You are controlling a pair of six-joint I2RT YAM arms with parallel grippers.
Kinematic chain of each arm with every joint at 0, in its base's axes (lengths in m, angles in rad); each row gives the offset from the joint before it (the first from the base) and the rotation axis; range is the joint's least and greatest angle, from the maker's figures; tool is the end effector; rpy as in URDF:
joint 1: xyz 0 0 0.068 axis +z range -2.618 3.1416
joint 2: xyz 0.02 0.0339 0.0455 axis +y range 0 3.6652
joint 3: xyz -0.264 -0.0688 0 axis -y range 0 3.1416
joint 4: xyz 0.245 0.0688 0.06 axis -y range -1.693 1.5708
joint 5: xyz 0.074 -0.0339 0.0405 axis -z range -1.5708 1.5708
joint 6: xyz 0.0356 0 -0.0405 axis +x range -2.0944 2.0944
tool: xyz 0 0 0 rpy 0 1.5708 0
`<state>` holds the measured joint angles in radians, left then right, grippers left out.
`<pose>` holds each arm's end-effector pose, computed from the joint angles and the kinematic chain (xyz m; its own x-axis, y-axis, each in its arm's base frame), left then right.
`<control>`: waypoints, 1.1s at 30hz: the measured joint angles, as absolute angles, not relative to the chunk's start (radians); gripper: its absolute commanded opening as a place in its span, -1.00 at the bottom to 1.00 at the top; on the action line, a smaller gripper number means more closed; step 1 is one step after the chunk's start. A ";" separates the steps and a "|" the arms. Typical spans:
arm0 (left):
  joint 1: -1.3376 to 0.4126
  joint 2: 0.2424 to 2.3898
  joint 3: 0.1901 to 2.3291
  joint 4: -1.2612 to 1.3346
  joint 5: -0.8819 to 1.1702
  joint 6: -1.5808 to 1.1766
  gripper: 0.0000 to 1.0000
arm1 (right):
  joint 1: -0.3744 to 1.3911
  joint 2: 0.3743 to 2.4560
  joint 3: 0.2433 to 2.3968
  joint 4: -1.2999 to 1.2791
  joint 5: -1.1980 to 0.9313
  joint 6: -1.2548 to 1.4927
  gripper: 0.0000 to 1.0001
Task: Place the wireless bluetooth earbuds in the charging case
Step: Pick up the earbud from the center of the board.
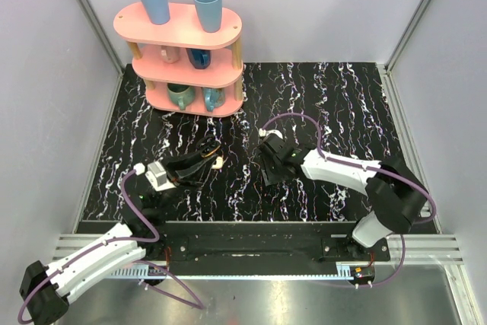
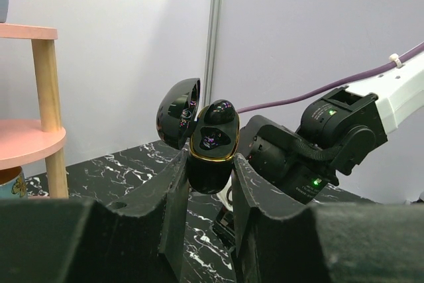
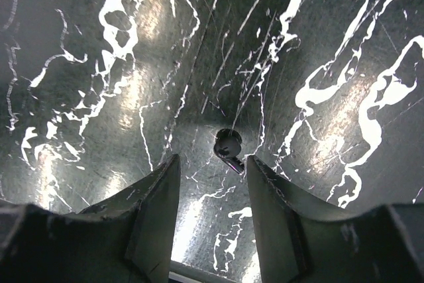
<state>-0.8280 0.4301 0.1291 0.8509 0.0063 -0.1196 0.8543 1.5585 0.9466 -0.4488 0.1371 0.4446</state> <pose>0.0846 -0.0924 0.2655 0.2626 -0.4624 -0.8469 0.7771 0.6216 -0.0985 0.2041 0.2269 0.1905 -0.8199 -0.2927 -0.4921 -0.3883 0.9158 0.1023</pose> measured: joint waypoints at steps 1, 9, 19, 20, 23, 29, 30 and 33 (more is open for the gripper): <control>-0.828 0.426 0.129 0.845 0.005 -0.119 -1.00 | 0.854 1.565 0.947 -0.451 0.138 0.445 0.04; -0.828 0.419 0.129 0.826 0.000 -0.112 -1.00 | 0.854 1.612 0.951 -0.482 0.138 0.449 0.01; -0.828 0.419 0.129 0.824 0.000 -0.112 -1.00 | 0.854 1.667 0.962 -0.484 0.138 0.449 -0.05; -0.828 0.419 0.129 0.824 0.000 -0.112 -1.00 | 0.854 1.671 0.963 -0.484 0.138 0.449 -0.06; -0.828 0.419 0.129 0.824 0.000 -0.112 -1.00 | 0.854 1.682 0.971 -0.484 0.138 0.449 -0.17; -0.828 0.418 0.129 0.819 -0.001 -0.112 -1.00 | 0.854 1.687 0.977 -0.483 0.139 0.451 -0.27; -0.828 0.418 0.129 0.818 -0.001 -0.112 -1.00 | 0.854 1.687 0.977 -0.483 0.139 0.451 -0.28; -0.828 0.419 0.129 0.817 -0.001 -0.112 -1.00 | 0.854 1.687 0.977 -0.484 0.139 0.453 -0.42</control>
<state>-0.8280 0.4187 0.1291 0.8169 -0.0010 -0.1123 0.8543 1.6871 0.9768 -0.4835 0.1390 0.4526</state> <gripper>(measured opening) 0.321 0.344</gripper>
